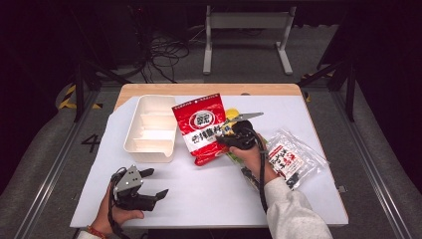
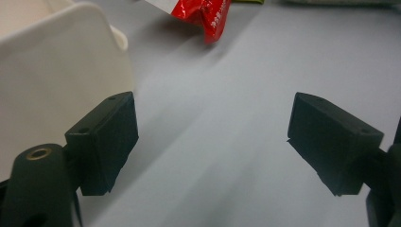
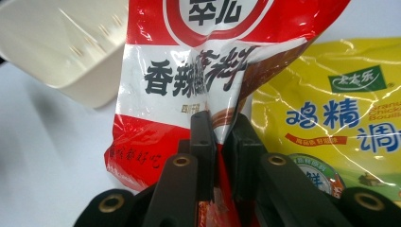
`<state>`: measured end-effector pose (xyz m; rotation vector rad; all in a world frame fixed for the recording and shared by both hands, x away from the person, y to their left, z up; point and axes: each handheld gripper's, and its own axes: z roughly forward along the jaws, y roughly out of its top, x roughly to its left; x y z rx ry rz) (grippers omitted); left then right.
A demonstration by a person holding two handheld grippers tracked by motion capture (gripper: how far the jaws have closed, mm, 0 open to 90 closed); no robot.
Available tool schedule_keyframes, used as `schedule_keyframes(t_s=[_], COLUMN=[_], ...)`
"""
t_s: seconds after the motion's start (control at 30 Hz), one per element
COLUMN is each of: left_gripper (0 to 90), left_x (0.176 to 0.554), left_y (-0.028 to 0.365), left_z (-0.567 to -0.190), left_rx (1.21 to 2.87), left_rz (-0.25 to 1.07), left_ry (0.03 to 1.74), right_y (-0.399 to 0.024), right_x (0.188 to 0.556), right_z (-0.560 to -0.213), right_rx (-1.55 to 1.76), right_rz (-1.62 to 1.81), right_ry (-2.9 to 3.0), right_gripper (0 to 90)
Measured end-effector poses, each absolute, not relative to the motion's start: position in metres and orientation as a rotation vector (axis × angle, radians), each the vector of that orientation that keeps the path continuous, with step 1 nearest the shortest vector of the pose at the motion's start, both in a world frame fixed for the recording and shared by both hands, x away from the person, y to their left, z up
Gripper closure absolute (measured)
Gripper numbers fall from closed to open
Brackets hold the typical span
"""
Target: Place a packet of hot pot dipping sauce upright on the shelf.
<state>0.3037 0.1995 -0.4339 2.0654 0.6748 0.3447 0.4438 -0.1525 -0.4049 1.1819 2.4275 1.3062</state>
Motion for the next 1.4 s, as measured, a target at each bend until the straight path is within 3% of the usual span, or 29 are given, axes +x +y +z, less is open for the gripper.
schedule_keyframes(t_s=[0.37,0.77,0.9,0.97,1.03,1.1,1.27,1.4], left_gripper=[17.4,26.9,43.8,57.8,65.4,80.5,89.5,90.0], left_x=[0.322,0.343,0.344,0.343,0.345,0.346,0.346,0.344], left_y=[0.166,0.133,0.126,0.124,0.123,0.123,0.119,0.117], left_z=[-0.411,-0.407,-0.404,-0.403,-0.403,-0.402,-0.4,-0.395], left_rx=[2.022,1.966,1.927,1.92,1.914,1.917,1.931,1.947], left_rz=[0.318,0.229,0.22,0.248,0.242,0.251,0.259,0.27], left_ry=[0.652,0.629,0.551,0.528,0.515,0.503,0.474,0.439], right_y=[-0.16,-0.162,-0.159,-0.158,-0.158,-0.16,-0.158,-0.159], right_x=[0.398,0.351,0.34,0.337,0.335,0.334,0.328,0.325], right_z=[-0.376,-0.375,-0.378,-0.381,-0.384,-0.388,-0.392,-0.395], right_rx=[0.993,0.836,0.788,0.781,0.785,0.799,0.799,0.799], right_rz=[1.431,1.501,1.476,1.478,1.477,1.483,1.435,1.403], right_ry=[2.355,2.332,2.335,2.34,2.348,2.361,2.387,2.412], right_gripper=[82.3,82.4,82.3,82.3,82.2,82.0,80.2,78.4])
